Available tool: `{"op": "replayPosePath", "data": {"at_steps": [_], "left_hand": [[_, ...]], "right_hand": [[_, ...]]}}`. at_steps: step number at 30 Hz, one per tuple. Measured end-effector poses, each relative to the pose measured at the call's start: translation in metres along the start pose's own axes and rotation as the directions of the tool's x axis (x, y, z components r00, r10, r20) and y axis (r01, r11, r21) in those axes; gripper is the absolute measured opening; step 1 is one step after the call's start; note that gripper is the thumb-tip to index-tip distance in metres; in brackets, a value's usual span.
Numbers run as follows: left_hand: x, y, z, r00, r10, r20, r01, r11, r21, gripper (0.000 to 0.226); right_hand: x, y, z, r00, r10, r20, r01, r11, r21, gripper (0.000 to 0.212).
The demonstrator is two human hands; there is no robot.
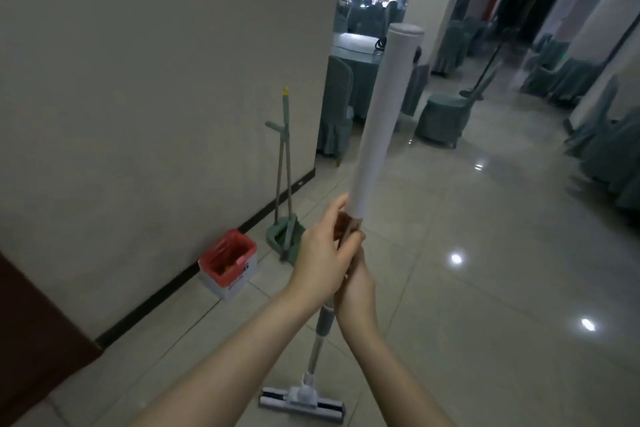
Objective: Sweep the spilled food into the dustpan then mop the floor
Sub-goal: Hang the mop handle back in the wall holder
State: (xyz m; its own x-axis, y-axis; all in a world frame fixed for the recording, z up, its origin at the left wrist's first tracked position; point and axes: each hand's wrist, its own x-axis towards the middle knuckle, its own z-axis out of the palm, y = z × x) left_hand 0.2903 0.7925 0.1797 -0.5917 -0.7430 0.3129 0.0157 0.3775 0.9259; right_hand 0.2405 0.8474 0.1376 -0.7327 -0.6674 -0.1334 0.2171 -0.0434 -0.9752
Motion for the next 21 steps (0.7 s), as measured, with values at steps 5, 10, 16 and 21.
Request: {"op": "replayPosePath", "data": {"at_steps": [5, 10, 16, 21], "left_hand": [[0.057, -0.025, -0.002, 0.972, -0.076, -0.222, 0.075, 0.997, -0.012, 0.048], [0.102, -0.047, -0.051, 0.913, -0.113, -0.391, 0.116, 0.993, -0.016, 0.043], [0.126, -0.075, -0.138, 0.77, -0.123, -0.626, 0.114, 0.992, -0.054, 0.063], [0.141, -0.101, -0.223, 0.731, -0.06, -0.68, 0.129, 0.99, 0.052, 0.072]], "right_hand": [[0.074, -0.008, 0.019, 0.98, -0.022, 0.198, 0.065, 0.974, -0.215, 0.033], [0.135, 0.001, 0.07, 0.866, -0.166, 0.472, 0.411, 0.774, -0.482, 0.038], [0.16, 0.008, 0.17, 0.745, -0.13, 0.654, 0.512, 0.74, -0.436, 0.039], [0.171, 0.019, 0.265, 0.663, -0.082, 0.744, 0.599, 0.655, -0.461, 0.032]]}}
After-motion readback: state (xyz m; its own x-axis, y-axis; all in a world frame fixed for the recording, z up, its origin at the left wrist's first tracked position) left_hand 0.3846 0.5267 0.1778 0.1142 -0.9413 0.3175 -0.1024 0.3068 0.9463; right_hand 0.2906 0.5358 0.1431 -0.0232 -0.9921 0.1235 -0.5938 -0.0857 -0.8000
